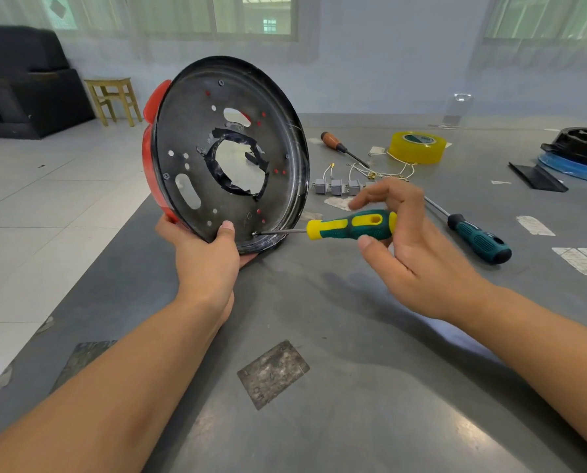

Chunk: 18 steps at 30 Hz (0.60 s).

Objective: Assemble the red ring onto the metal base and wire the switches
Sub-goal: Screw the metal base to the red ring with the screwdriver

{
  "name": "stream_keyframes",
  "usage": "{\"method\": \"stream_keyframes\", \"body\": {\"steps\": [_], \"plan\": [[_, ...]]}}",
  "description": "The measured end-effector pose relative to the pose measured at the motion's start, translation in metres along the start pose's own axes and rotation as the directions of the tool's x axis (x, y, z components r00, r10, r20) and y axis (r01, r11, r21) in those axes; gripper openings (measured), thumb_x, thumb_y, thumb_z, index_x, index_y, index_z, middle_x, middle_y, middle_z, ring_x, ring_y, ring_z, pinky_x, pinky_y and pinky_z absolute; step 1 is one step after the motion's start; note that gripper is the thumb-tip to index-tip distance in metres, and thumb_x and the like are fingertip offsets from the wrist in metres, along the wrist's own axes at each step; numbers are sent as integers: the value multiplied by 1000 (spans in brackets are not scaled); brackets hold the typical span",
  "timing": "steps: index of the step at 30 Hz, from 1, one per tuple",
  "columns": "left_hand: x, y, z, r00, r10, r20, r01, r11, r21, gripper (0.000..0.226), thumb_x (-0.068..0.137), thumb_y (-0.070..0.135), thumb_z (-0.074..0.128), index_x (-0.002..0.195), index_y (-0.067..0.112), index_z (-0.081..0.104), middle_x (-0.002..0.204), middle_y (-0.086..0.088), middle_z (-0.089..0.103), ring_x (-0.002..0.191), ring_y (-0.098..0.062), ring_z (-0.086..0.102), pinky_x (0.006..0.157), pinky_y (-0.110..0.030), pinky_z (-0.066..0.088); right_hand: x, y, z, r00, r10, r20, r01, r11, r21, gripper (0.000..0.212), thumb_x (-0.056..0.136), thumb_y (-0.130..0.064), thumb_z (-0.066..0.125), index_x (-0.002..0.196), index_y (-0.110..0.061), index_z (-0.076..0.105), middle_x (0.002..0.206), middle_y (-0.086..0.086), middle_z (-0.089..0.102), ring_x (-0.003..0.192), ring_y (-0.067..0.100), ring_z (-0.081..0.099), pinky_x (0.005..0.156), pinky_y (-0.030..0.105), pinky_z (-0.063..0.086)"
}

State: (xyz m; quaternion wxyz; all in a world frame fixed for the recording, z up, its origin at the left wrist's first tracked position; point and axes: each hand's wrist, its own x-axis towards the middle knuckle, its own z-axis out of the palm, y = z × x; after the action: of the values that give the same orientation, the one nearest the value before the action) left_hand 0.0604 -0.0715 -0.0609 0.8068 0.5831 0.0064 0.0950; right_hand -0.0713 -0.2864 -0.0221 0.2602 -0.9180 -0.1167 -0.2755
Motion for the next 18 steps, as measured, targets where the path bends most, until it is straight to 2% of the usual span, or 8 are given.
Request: {"method": "stream_keyframes", "body": {"steps": [3,5,7,9,11,13,16,18], "plan": [[-1,-1,0,1000,10,9,-10,1000,10,49,102,2,58,136,28,32,119,21,59,114,-11,67,84,-51,65,-1,-1,2,999,34,-33,-37,995,-89,30,102,-54,38,126,-36,36,87,0,69,66,21,64,65,50,54],[-1,-1,0,1000,14,7,-14,1000,20,50,102,3,58,137,27,31,118,22,59,115,-13,67,87,-53,64,1,-3,5,990,104,-97,-116,984,-131,43,96,-71,29,117,-34,41,70,-6,68,60,16,65,60,46,55],[0,0,0,1000,11,1,-11,1000,10,51,102,2,58,138,25,31,118,21,59,115,-12,67,88,-53,64,2,-1,7,985,137,-105,-150,981,-125,46,93,-74,31,117,-36,35,77,-10,67,59,11,63,57,41,53],[0,0,1,1000,3,5,-3,1000,-15,50,103,1,57,137,25,31,119,19,58,110,-8,68,82,-50,65,2,1,4,995,80,-63,-84,995,-60,40,97,-57,44,126,-35,28,105,-9,60,67,17,62,60,45,52],[-1,1,1,1000,3,12,-2,1000,-22,48,103,1,57,136,25,31,121,18,57,107,-6,68,78,-48,66,0,3,0,1000,-16,-3,16,999,-38,40,100,-41,50,132,-33,27,118,-9,52,72,21,59,66,47,54],[-1,1,1,1000,5,19,-5,1000,-16,48,103,1,57,135,25,31,122,18,57,108,-7,68,78,-48,66,0,3,-1,1000,-24,10,25,994,-106,37,102,-51,45,130,-31,34,106,-11,56,71,17,59,63,41,53],[-1,1,0,1000,0,12,0,1000,-7,50,103,2,58,137,24,31,121,17,57,112,-11,67,82,-52,65,2,0,1,990,105,-96,-129,950,-285,59,91,-75,30,113,-25,51,71,-6,64,60,18,60,55,42,51],[-1,1,0,1000,-4,9,4,1000,-11,50,103,2,58,137,25,31,121,18,57,112,-10,67,82,-52,65,4,0,1,978,172,-115,-200,925,-323,63,87,-80,24,111,-28,48,70,-8,66,59,13,60,55,38,47]]}}
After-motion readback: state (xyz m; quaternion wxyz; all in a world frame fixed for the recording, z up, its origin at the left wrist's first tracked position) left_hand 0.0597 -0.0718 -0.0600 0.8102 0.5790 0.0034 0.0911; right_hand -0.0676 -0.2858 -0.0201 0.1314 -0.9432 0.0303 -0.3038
